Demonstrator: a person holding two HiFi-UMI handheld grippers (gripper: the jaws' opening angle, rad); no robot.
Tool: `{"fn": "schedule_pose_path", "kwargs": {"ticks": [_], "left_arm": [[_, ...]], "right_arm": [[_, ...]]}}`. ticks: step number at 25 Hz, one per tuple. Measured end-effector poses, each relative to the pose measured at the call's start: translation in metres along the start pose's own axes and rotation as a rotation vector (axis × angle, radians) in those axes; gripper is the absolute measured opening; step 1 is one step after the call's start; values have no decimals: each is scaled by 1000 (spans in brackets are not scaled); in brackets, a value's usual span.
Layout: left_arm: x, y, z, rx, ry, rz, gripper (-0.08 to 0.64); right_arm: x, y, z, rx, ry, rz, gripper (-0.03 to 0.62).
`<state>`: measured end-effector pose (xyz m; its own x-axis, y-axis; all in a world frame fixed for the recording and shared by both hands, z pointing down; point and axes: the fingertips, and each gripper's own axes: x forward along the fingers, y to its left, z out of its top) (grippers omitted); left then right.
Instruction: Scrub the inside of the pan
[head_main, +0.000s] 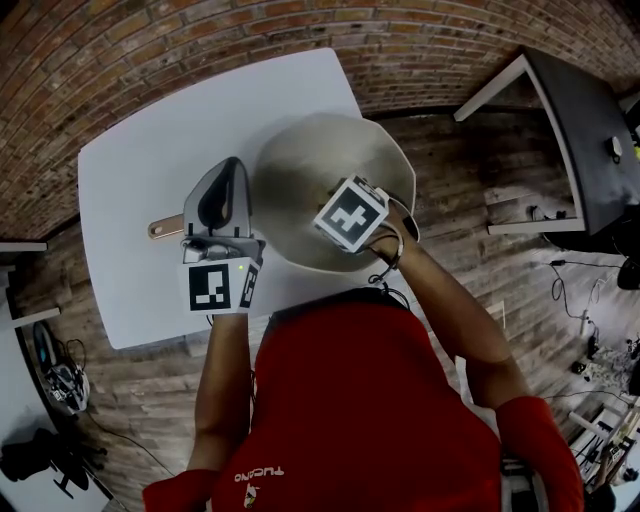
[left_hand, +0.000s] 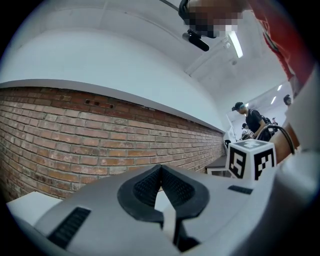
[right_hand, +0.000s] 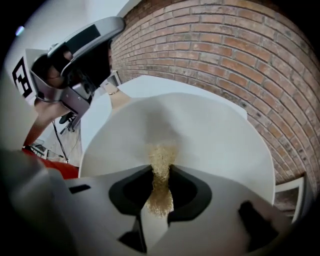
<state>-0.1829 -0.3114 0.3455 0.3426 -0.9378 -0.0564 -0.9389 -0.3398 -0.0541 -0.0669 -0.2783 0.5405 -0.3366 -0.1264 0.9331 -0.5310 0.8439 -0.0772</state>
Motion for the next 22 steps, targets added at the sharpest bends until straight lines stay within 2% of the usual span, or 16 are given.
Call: {"fn": "schedule_pose_path", "kwargs": {"ticks": [4, 10, 15, 22], "left_arm": [[-5, 3, 0, 2, 2, 11, 12], [-4, 3, -2, 0, 11, 31, 12], [-5, 6, -5, -4, 11, 30, 12], [-2, 2, -3, -8, 2, 9, 12]], "right_arm": [[13, 31, 8, -79, 40, 63, 87], [29, 40, -9, -141, 123, 101, 87], [28, 28, -18, -191, 174, 61, 87], [18, 2, -39, -173, 240, 7, 87]]}}
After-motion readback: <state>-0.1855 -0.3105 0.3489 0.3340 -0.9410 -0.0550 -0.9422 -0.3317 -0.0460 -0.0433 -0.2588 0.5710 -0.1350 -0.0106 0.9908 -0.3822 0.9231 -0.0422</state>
